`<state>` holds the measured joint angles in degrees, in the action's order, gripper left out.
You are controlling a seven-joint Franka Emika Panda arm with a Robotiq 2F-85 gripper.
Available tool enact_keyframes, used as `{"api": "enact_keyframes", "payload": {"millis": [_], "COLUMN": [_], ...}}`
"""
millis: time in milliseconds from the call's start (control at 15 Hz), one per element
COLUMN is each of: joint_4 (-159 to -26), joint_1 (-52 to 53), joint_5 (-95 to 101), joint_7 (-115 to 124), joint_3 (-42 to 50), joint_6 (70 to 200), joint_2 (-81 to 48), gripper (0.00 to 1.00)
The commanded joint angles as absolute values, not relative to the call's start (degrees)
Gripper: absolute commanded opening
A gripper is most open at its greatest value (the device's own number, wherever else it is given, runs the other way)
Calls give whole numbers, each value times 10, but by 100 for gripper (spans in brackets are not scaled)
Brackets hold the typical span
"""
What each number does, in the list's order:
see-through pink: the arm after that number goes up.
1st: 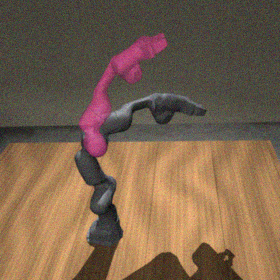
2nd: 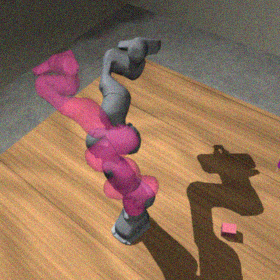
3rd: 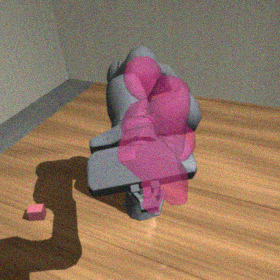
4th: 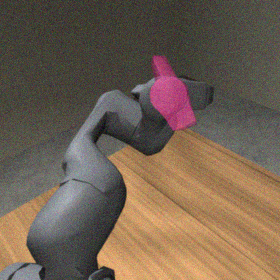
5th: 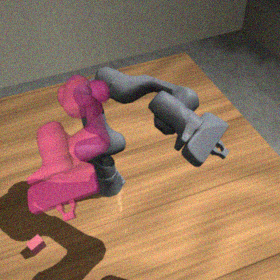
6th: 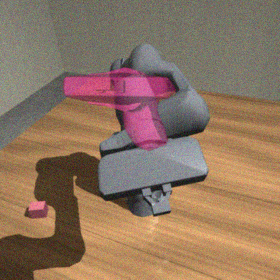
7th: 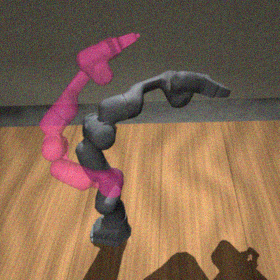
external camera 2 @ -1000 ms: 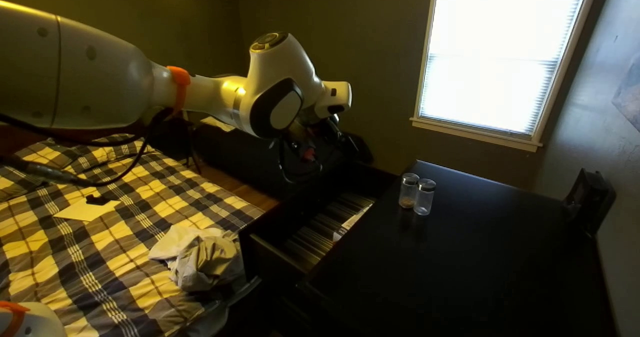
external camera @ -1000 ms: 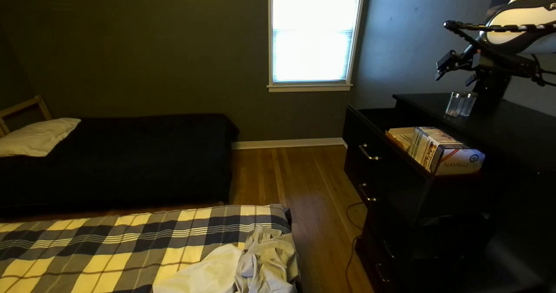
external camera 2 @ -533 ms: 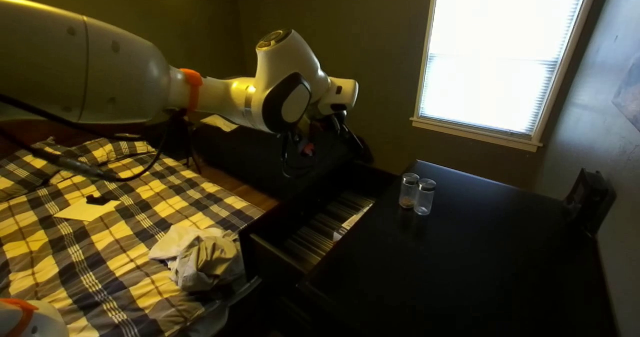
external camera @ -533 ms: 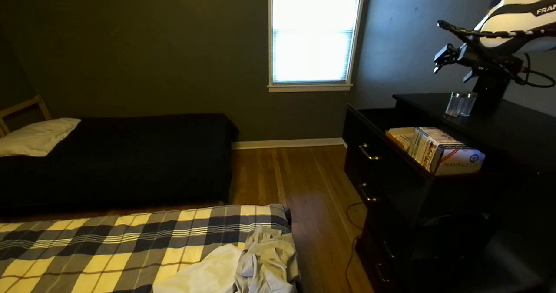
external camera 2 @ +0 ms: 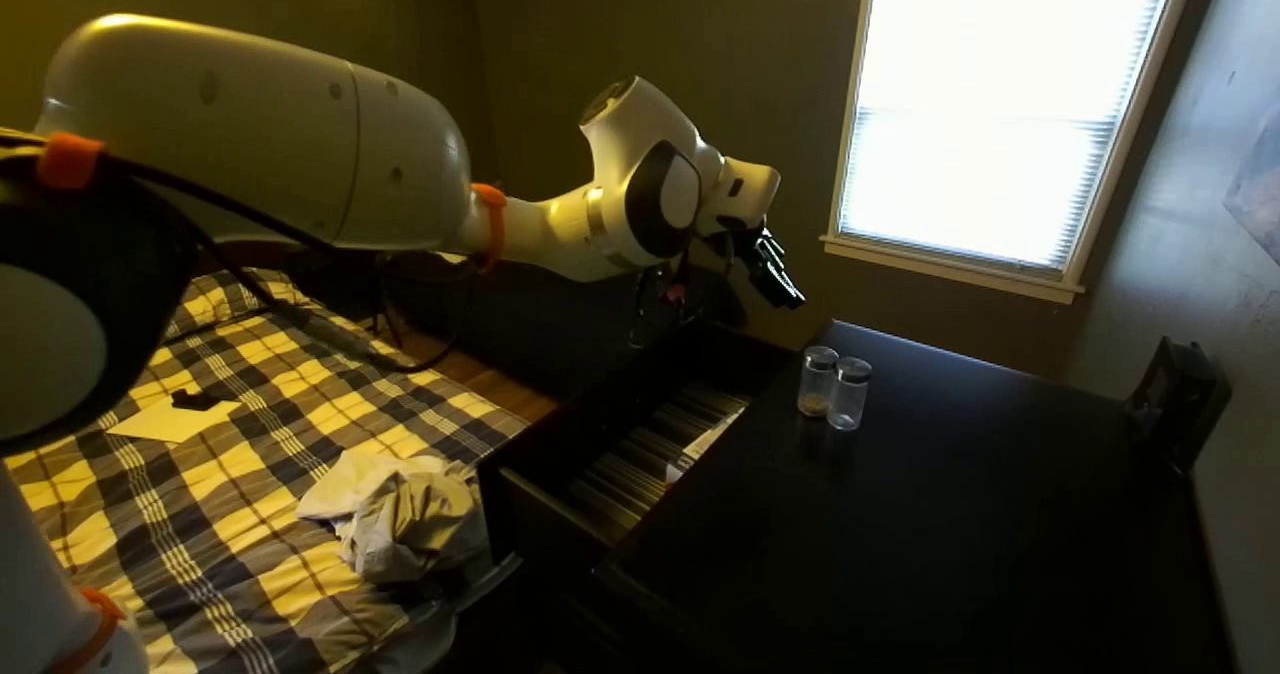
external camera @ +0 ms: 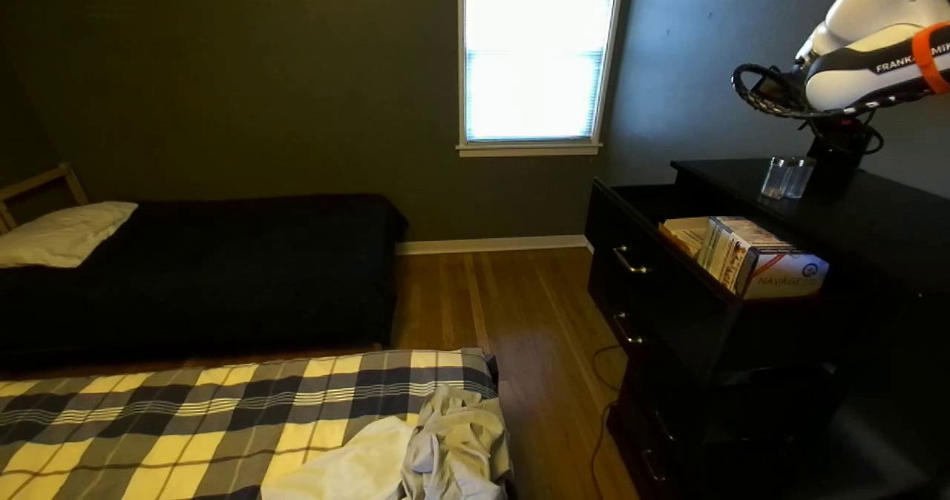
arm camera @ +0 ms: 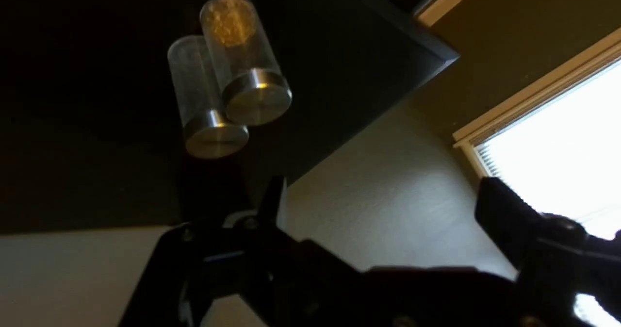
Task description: Put the spice shaker to the left in the open upper first drawer
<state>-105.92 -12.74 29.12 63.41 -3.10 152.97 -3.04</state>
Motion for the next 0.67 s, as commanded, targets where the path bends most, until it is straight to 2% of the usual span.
{"api": "enact_keyframes", "payload": {"millis": [0, 333, 600], "joint_4": [-980, -922, -917], "joint_1": [-99, -30, 11], "joint_5": [408, 538, 615], "joint_7": [787, 985, 1141], "joint_3": [6, 58, 62], "joint_6": [1481, 1385, 1279], "joint_2": [-80, -123, -148], "gripper": [100, 100, 100]}}
